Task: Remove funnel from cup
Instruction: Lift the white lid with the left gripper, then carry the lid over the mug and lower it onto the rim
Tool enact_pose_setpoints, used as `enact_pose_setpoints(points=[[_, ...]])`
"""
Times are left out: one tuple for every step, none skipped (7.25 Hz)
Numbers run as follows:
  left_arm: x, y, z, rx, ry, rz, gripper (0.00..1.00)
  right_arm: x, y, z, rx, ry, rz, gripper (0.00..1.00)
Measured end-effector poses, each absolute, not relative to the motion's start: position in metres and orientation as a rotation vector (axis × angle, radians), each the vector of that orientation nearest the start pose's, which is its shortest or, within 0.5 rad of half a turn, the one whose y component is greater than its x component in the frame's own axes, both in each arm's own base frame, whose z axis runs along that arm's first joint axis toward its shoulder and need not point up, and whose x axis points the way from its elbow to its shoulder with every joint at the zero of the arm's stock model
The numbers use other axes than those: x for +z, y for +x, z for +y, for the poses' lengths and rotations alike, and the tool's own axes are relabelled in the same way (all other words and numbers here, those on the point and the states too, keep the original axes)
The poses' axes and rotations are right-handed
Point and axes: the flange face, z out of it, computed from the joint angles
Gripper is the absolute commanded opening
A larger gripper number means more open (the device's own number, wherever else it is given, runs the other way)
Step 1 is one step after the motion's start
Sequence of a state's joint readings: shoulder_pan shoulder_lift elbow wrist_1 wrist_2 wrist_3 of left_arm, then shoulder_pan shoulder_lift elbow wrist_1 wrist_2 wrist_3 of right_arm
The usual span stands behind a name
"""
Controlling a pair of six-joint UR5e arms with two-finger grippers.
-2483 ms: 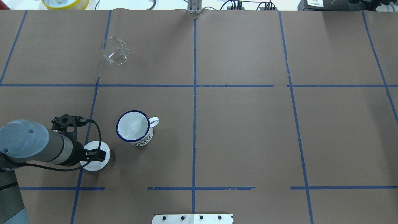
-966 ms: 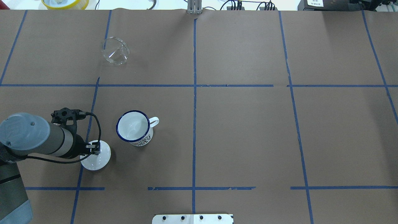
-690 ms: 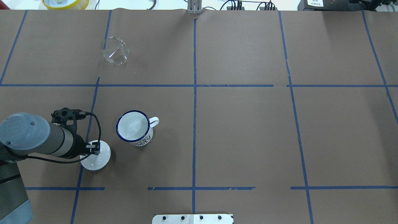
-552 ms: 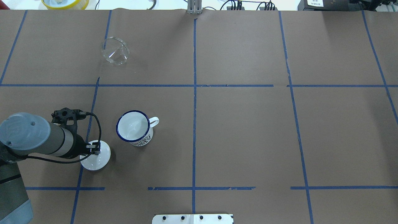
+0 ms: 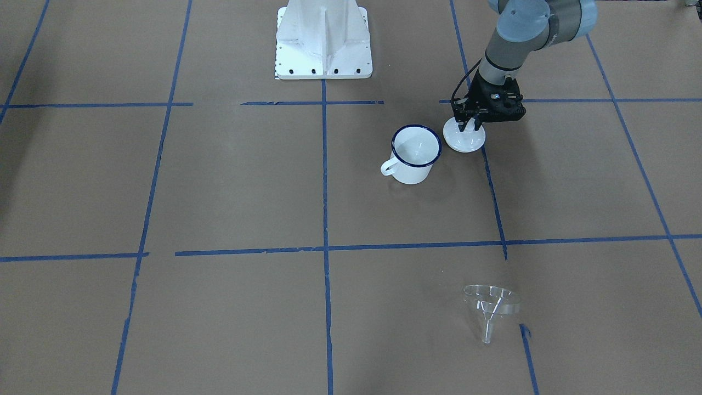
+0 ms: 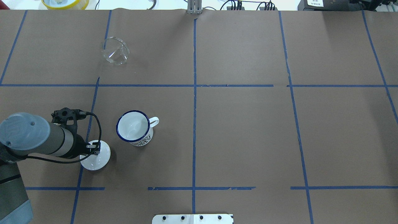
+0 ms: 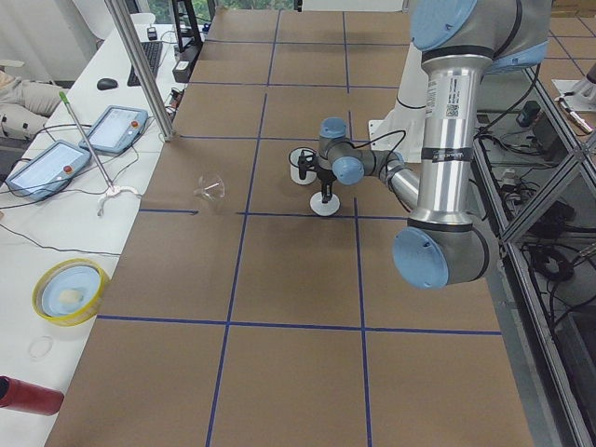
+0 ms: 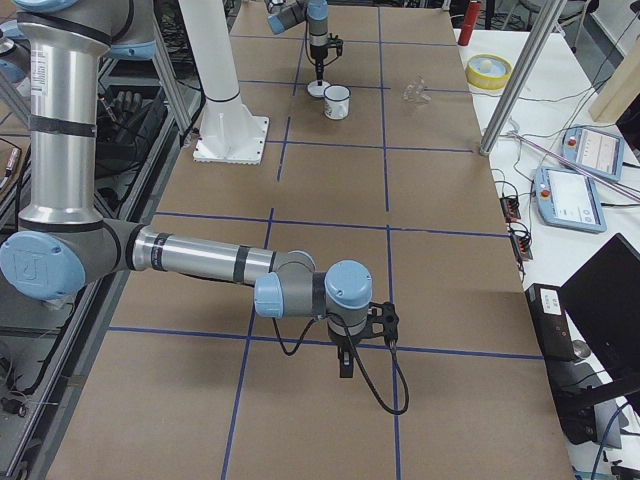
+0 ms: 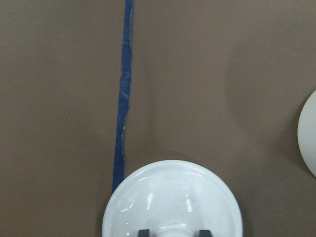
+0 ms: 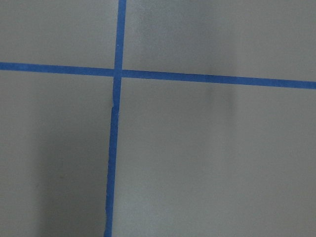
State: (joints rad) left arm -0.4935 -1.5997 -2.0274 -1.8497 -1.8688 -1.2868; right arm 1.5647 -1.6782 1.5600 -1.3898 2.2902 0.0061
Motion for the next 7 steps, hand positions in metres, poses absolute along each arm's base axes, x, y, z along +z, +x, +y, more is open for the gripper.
enact_pose_setpoints(points=[[0.398, 0.379, -0.333, -0.098, 0.038, 0.819, 0.0, 0.7, 0.065, -0.449, -0.023, 0.056, -0.72, 1.0], [0.387, 0.356, -0.346, -0.126, 0.068, 0.829, 0.0, 0.7, 0.065, -0.449, -0.023, 0.056, -0.72, 1.0], [0.37, 0.322, -0.366, -0.16, 0.107, 0.822, 0.0, 0.7, 0.065, -0.449, -0.023, 0.056, -0.72, 1.0], [0.346, 0.292, -0.38, -0.19, 0.133, 0.802, 0.0, 0.7, 0.065, -0.449, -0.023, 0.056, -0.72, 1.0], [0.314, 0.28, -0.393, -0.209, 0.133, 0.798, 0.0, 0.7, 0.065, -0.449, -0.023, 0.056, -0.72, 1.0], [0.274, 0.285, -0.406, -0.214, 0.113, 0.811, 0.0, 0.7, 0.065, -0.449, -0.023, 0.056, -0.72, 1.0], [0.24, 0.296, -0.418, -0.223, 0.093, 0.822, 0.0, 0.7, 0.065, -0.449, -0.023, 0.056, -0.72, 1.0]])
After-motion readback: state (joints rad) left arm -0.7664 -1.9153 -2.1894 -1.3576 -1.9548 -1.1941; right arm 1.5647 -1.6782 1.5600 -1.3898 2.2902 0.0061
